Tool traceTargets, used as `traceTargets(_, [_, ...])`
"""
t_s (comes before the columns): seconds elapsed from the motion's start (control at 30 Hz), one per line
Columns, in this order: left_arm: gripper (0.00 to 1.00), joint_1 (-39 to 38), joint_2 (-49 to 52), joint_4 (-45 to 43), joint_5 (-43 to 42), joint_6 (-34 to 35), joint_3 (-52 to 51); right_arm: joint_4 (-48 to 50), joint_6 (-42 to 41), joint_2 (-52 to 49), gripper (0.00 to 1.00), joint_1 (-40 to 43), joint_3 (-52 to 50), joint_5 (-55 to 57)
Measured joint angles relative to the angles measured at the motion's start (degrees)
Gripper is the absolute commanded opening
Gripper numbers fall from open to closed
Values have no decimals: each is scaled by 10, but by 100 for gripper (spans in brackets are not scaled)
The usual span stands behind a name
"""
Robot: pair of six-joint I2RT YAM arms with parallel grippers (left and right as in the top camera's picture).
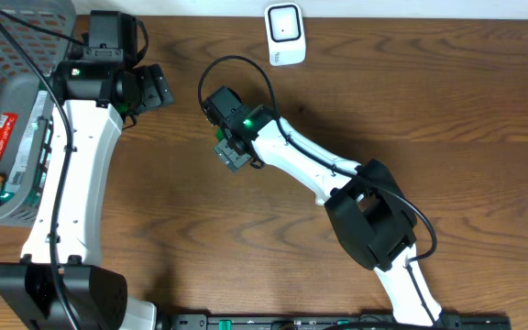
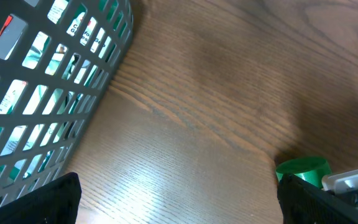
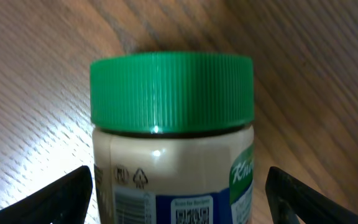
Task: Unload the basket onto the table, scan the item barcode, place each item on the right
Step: 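Lift the jar and carry it right beside the white tub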
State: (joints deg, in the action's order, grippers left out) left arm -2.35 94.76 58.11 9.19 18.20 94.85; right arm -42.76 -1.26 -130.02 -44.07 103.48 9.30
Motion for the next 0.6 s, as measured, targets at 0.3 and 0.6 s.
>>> traceTargets(0.3, [98,0,0,0,0,0,0,37,3,0,49,0,-13,0])
traceTargets(0.6, [98,0,0,0,0,0,0,-30,-16,40,41,3,-12,-21])
